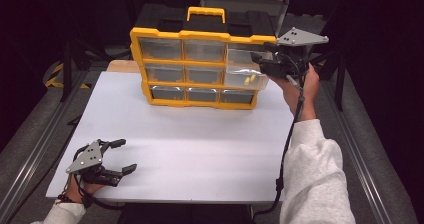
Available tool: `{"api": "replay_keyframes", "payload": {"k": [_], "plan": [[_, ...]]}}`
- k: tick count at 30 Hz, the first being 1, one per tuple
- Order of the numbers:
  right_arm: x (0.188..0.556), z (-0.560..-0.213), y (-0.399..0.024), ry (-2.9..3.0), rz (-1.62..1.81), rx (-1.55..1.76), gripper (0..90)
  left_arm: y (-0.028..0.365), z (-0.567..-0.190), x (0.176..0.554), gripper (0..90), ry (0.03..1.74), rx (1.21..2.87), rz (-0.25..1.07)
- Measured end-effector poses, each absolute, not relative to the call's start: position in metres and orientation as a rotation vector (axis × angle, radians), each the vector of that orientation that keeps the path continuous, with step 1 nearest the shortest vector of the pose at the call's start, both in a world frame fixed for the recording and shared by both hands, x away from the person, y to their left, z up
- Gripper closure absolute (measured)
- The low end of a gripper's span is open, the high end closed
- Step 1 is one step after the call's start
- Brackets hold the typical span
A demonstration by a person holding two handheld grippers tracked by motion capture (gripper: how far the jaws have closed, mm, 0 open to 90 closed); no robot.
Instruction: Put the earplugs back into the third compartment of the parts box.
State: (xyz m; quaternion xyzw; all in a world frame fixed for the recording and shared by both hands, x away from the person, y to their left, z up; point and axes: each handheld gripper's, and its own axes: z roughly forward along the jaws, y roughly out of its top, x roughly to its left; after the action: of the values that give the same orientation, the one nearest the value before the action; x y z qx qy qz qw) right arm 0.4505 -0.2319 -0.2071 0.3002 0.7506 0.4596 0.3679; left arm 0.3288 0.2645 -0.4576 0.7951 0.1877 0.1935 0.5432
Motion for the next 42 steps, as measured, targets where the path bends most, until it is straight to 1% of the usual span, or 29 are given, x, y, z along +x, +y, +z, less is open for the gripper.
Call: {"api": "replay_keyframes", "payload": {"k": [1,2,3,6,14,21,24,29,35,42], "plan": [[0.45,-0.207,-0.232,1.912,1.181,0.782,39.6,0.264,-0.458,0.328,13.2,0.446,1.885,0.459],[0.449,-0.207,-0.232,1.9,1.184,0.784,39.5,0.264,-0.457,0.327,13.2,0.439,1.89,0.468],[0.447,-0.207,-0.232,1.883,1.192,0.768,36.6,0.264,-0.457,0.327,13.2,0.438,1.89,0.47],[0.443,-0.206,-0.229,1.884,1.173,0.737,33.9,0.264,-0.459,0.328,12.9,0.451,1.896,0.461],[0.433,-0.204,-0.225,1.874,1.197,0.694,27.8,0.272,-0.459,0.321,13.7,0.479,1.878,0.483],[0.42,-0.212,-0.218,1.841,1.222,0.652,24.8,0.27,-0.459,0.322,13.9,0.474,1.893,0.488],[0.417,-0.217,-0.219,1.841,1.268,0.638,21.7,0.271,-0.459,0.321,14.3,0.469,1.9,0.501],[0.408,-0.224,-0.216,1.84,1.265,0.599,20.8,0.272,-0.459,0.32,14.3,0.472,1.903,0.503],[0.396,-0.24,-0.212,1.872,1.281,0.548,18.3,0.271,-0.459,0.321,14.4,0.473,1.897,0.507],[0.372,-0.261,-0.209,1.909,1.303,0.477,18.0,0.271,-0.46,0.322,14.1,0.481,1.9,0.501]]}}
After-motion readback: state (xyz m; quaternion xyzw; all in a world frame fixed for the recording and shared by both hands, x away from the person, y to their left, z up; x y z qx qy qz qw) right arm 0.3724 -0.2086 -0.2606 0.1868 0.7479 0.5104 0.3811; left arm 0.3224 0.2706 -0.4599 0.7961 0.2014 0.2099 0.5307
